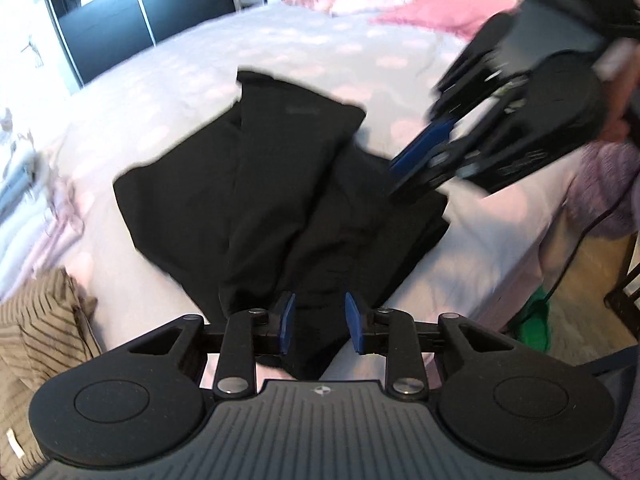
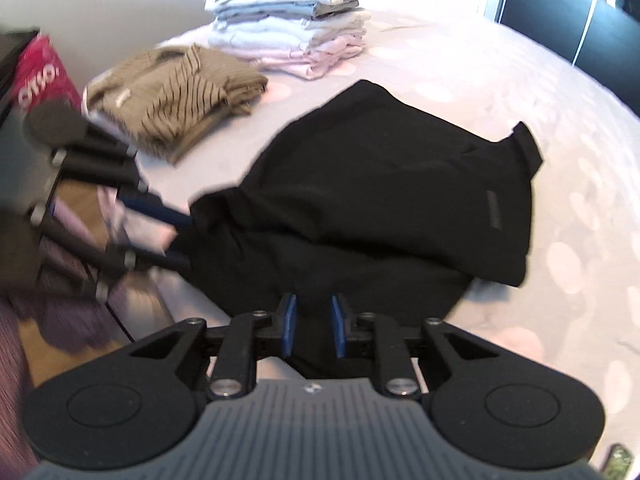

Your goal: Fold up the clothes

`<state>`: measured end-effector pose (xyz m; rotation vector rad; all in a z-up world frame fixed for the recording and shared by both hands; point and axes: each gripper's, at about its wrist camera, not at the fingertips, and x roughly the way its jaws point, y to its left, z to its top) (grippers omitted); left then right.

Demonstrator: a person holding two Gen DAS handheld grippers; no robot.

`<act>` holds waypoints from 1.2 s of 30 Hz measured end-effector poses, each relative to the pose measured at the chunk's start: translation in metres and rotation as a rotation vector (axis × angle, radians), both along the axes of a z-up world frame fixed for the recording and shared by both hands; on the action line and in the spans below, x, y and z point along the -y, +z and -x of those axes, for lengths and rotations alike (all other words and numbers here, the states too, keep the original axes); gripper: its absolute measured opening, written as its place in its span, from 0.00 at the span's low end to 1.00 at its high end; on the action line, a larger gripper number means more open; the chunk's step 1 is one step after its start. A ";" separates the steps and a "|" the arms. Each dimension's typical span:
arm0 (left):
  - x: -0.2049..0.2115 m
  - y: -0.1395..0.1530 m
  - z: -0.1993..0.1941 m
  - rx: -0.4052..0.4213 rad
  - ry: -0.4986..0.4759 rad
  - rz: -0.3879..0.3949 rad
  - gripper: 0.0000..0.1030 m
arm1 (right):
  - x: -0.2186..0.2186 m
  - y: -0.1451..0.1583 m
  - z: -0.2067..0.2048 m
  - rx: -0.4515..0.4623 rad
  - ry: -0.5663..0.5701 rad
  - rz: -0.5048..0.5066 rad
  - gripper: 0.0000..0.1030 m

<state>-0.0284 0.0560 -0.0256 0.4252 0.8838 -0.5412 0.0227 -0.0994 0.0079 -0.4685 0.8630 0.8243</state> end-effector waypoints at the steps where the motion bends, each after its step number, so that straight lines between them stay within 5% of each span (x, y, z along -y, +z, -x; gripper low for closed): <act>1: -0.001 -0.005 -0.003 -0.015 0.015 -0.015 0.25 | 0.004 -0.003 0.004 0.021 0.009 0.016 0.29; 4: -0.005 -0.017 -0.010 -0.049 0.050 -0.041 0.25 | 0.015 -0.012 0.015 0.065 0.025 0.058 0.47; 12: -0.016 -0.035 -0.014 -0.088 0.090 -0.028 0.25 | 0.031 -0.051 0.025 0.151 0.094 0.119 0.50; 16: -0.019 -0.035 -0.014 -0.091 0.095 -0.021 0.25 | 0.034 -0.057 0.016 0.140 0.128 0.076 0.68; 19: -0.019 -0.036 -0.017 -0.098 0.103 -0.013 0.25 | 0.033 -0.061 0.009 0.138 0.148 0.046 0.64; 22: -0.020 -0.037 -0.018 -0.101 0.113 -0.012 0.25 | 0.034 -0.060 0.007 0.124 0.166 0.032 0.41; 25: -0.021 -0.037 -0.018 -0.104 0.118 -0.008 0.25 | 0.036 -0.056 0.010 0.121 0.186 0.032 0.31; 31: -0.021 -0.038 -0.019 -0.108 0.112 -0.009 0.25 | 0.029 -0.057 0.026 0.157 0.215 0.105 0.28; 36: -0.024 -0.037 -0.019 -0.111 0.125 -0.009 0.26 | 0.026 -0.059 0.041 0.272 0.228 0.158 0.41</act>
